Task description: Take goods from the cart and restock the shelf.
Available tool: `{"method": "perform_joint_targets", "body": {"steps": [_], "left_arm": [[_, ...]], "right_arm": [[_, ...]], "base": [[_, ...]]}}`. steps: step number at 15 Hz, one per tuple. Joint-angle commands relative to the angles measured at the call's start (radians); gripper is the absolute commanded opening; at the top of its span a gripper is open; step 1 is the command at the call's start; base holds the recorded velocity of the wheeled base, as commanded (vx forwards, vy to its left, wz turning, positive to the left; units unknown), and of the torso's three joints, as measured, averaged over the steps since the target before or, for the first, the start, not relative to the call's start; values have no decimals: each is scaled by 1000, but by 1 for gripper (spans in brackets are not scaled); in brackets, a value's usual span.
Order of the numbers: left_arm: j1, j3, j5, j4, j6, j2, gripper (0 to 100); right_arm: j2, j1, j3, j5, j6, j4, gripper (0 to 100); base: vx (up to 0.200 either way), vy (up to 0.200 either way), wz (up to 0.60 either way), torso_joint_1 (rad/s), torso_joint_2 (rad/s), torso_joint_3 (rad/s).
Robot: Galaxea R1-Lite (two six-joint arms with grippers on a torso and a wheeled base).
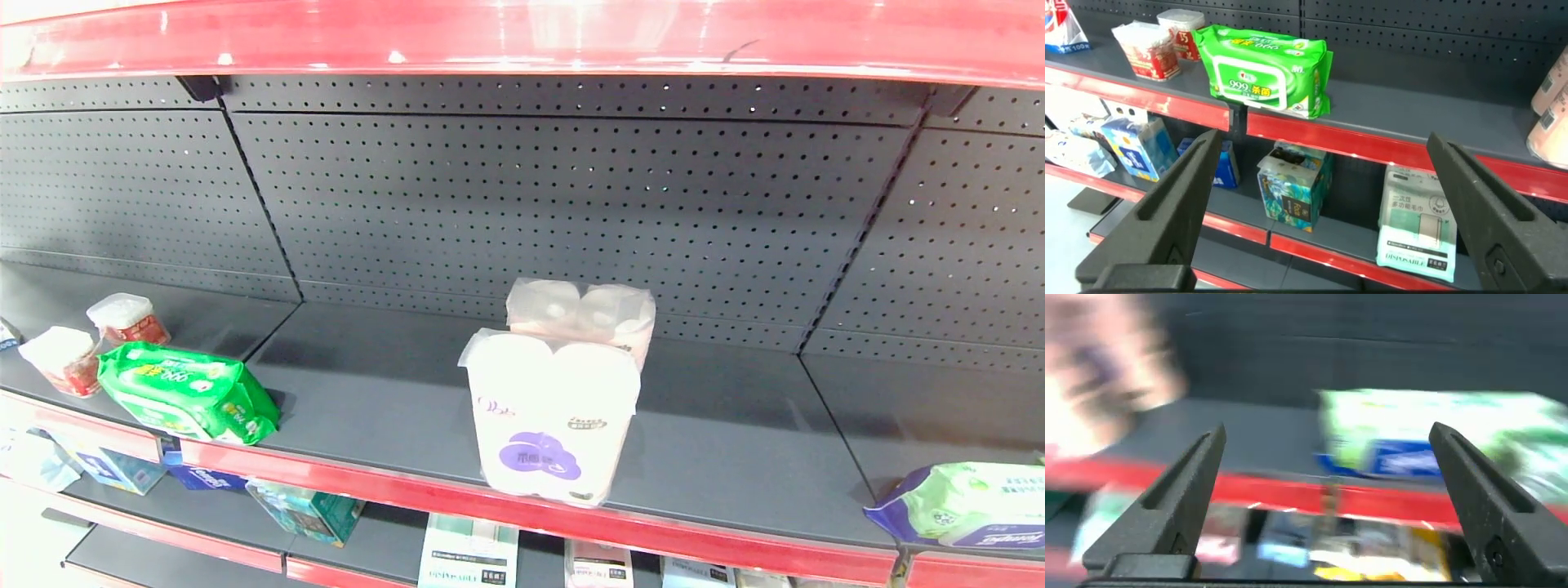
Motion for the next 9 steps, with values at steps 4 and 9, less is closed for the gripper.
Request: {"method": "perform_joint_targets", "body": {"steps": [4,9], "left_arm": [[0,0,0,0,-1,0,100],[0,0,0,0,-1,0,100]], "right_arm": [[1,0,16,-26,43,7,100],[1,0,16,14,43,8,100]], "base": [[0,0,0,0,0,0],[0,0,0,0,0,0]]}}
